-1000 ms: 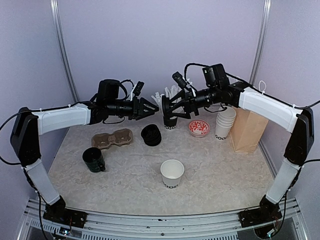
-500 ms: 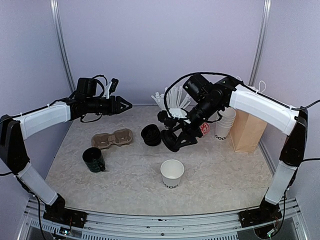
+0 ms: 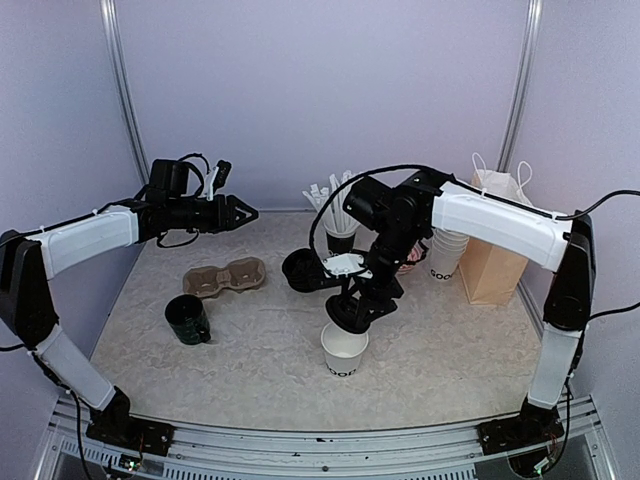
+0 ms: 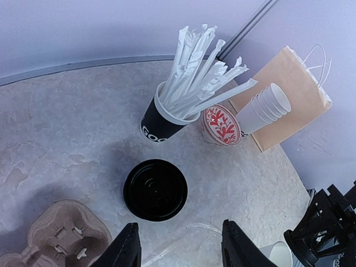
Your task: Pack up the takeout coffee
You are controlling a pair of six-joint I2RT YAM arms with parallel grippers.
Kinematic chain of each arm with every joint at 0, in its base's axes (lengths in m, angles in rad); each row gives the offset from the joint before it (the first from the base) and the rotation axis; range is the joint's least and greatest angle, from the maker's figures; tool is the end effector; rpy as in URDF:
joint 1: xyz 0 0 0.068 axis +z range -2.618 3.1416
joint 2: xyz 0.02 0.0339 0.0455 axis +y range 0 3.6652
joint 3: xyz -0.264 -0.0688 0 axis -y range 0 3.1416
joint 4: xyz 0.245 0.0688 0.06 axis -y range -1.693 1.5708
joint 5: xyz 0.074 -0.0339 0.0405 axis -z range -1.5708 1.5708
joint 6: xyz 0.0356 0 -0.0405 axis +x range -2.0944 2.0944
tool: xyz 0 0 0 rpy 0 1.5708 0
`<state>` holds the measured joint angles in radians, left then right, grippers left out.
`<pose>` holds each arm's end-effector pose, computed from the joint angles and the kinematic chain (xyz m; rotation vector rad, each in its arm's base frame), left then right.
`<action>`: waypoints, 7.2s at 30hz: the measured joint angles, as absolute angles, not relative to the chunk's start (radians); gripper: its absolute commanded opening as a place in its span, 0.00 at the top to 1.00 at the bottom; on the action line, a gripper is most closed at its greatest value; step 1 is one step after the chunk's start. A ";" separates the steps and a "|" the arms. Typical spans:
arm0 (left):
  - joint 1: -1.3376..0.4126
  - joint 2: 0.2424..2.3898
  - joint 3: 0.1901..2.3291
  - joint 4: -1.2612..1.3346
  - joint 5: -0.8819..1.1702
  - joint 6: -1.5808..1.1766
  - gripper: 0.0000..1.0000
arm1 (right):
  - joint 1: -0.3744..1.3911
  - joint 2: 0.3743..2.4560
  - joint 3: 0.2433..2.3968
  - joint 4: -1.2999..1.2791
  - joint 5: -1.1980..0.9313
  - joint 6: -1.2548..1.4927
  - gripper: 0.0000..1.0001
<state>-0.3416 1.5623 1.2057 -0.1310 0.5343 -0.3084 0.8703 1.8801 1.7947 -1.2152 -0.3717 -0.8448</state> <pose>0.3338 -0.1379 0.2992 0.3791 2.0858 -0.9444 0.2339 0.2975 0.3006 -2.1870 1.7966 0.5368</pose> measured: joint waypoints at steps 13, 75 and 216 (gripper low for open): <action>-0.342 1.562 1.205 -0.128 0.542 -0.308 0.51 | 0.913 1.887 1.794 -1.224 -0.350 -0.844 0.36; -0.368 1.578 1.209 -0.160 0.548 -0.308 0.50 | 1.026 1.930 1.776 -1.205 -0.157 -0.744 0.04; -0.882 1.651 1.003 -0.151 0.437 -0.518 0.71 | 0.622 1.886 1.294 -0.760 -0.822 -0.279 0.47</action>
<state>-0.8818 1.6512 1.0031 -0.1513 0.4366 -0.5182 0.6220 1.8862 1.2942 -0.7605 -0.8215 -0.2787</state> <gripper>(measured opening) 0.302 0.541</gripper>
